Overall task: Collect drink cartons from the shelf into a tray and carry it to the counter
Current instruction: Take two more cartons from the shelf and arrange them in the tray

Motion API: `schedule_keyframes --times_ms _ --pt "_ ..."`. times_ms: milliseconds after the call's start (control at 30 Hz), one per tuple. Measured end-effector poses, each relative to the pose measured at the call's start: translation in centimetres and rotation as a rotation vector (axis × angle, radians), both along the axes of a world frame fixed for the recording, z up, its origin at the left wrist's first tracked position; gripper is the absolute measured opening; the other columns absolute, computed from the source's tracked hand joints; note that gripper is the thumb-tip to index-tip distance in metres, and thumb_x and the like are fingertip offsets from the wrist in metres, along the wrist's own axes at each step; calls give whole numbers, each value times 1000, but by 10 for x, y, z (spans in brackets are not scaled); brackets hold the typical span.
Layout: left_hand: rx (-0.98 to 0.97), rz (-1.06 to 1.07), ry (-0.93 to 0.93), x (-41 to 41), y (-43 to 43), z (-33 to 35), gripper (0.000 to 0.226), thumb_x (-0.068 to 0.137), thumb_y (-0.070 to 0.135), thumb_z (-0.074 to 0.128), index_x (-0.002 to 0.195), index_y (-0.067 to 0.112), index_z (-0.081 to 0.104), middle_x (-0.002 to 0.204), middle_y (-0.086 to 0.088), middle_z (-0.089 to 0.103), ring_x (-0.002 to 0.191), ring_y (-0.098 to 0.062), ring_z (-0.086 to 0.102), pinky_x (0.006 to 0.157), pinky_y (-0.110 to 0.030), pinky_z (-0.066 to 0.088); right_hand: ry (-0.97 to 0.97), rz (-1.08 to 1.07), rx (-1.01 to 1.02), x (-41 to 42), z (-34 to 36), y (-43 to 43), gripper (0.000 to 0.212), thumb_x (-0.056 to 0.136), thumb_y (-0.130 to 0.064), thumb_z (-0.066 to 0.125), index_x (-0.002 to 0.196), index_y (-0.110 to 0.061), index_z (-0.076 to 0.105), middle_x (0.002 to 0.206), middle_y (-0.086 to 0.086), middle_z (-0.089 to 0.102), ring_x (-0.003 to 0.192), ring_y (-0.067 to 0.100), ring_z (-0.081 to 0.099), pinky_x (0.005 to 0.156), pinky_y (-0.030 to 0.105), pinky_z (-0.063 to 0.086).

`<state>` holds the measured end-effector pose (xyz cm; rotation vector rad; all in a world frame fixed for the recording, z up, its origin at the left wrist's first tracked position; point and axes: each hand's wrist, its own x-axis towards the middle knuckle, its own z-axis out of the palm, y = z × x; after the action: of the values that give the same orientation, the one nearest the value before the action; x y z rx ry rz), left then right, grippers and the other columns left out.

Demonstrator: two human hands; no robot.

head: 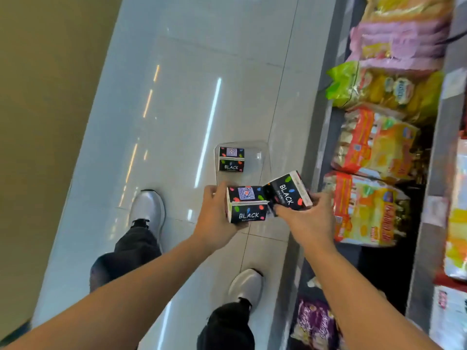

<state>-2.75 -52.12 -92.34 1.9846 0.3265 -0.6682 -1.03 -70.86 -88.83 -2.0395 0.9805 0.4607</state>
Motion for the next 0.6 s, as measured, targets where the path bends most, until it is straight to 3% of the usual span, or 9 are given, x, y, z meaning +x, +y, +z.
schedule_keyframes --times_ms 133,300,433,600 --pt "59 42 -12 -5 -3 -60 82 58 9 90 125 20 45 118 3 42 106 -8 48 95 -18 41 1 33 -30 11 -59 4 63 56 -24 91 101 -21 47 78 -17 59 70 -2 57 53 19 39" --pt "144 -9 -58 0 -7 -103 79 60 17 89 124 23 42 123 -3 49 111 -21 52 92 -40 51 -2 34 -57 23 -101 16 63 54 -25 92 98 -18 47 80 -11 59 74 12 60 58 25 45" --pt "178 -36 -40 16 -6 -122 81 60 17 90 127 22 44 126 -2 54 114 -19 55 93 -33 50 25 -26 -48 29 -124 19 63 55 -28 91 97 -17 46 84 -6 60 75 13 63 56 24 48" --pt "266 -105 -29 28 -3 -139 83 62 18 89 130 23 42 126 -1 61 114 -24 54 89 -36 49 29 -54 -40 33 -140 26 64 56 -29 92 100 -14 48 95 3 66 73 9 64 43 8 41"
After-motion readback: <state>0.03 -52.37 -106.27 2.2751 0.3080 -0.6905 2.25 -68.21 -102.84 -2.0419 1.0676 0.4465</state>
